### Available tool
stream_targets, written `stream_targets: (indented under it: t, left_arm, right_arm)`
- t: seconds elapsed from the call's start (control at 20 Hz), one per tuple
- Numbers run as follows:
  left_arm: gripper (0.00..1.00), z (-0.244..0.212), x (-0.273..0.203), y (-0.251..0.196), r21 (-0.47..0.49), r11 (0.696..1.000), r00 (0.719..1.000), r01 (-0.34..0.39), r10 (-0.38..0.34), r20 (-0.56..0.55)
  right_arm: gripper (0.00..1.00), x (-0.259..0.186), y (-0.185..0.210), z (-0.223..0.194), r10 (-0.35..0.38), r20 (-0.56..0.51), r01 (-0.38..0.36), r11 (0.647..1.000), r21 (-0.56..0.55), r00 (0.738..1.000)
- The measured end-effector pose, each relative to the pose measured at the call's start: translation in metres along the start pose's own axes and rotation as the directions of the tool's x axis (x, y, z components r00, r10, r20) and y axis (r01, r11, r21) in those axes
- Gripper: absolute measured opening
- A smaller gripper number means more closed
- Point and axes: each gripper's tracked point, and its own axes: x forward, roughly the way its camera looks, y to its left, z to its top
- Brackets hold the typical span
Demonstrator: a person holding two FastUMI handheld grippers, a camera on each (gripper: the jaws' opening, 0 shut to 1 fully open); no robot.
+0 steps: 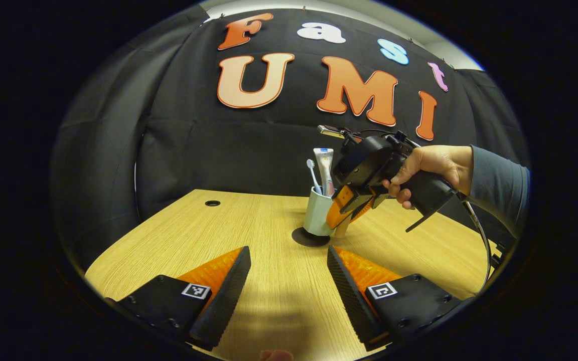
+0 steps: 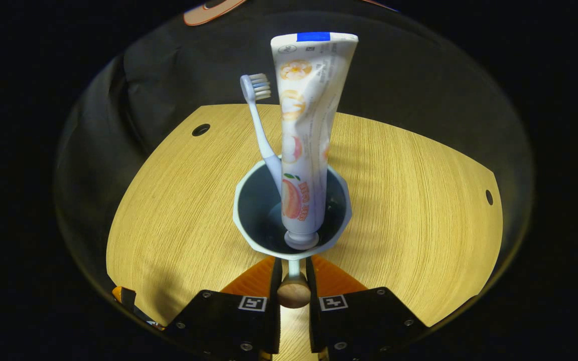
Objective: Put the toothbrush and toothpaste on the desktop into the cup, then pick up the cup and place it on the coaster on the desktop.
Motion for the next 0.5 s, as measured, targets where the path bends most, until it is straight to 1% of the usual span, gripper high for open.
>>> stream_targets:
  t: [0.35, 0.45, 0.5]
  left_arm:
    - [0.98, -0.008, 0.003, 0.009, -0.010, 1.000, 1.000, -0.011, 0.011, -0.017]
    - [0.98, -0.007, 0.003, 0.009, -0.016, 1.000, 1.000, -0.010, 0.010, -0.021]
    - [0.98, -0.006, 0.002, 0.009, -0.018, 1.000, 1.000, -0.011, 0.011, -0.024]
  right_arm:
    - [0.23, 0.022, 0.014, 0.001, -0.012, -0.041, 0.011, 1.000, -0.026, 0.999]
    - [0.24, 0.024, 0.020, 0.002, -0.014, -0.054, 0.013, 1.000, -0.018, 0.998]
    - [0.29, 0.021, 0.019, 0.000, -0.011, -0.059, 0.010, 1.000, -0.020, 0.998]
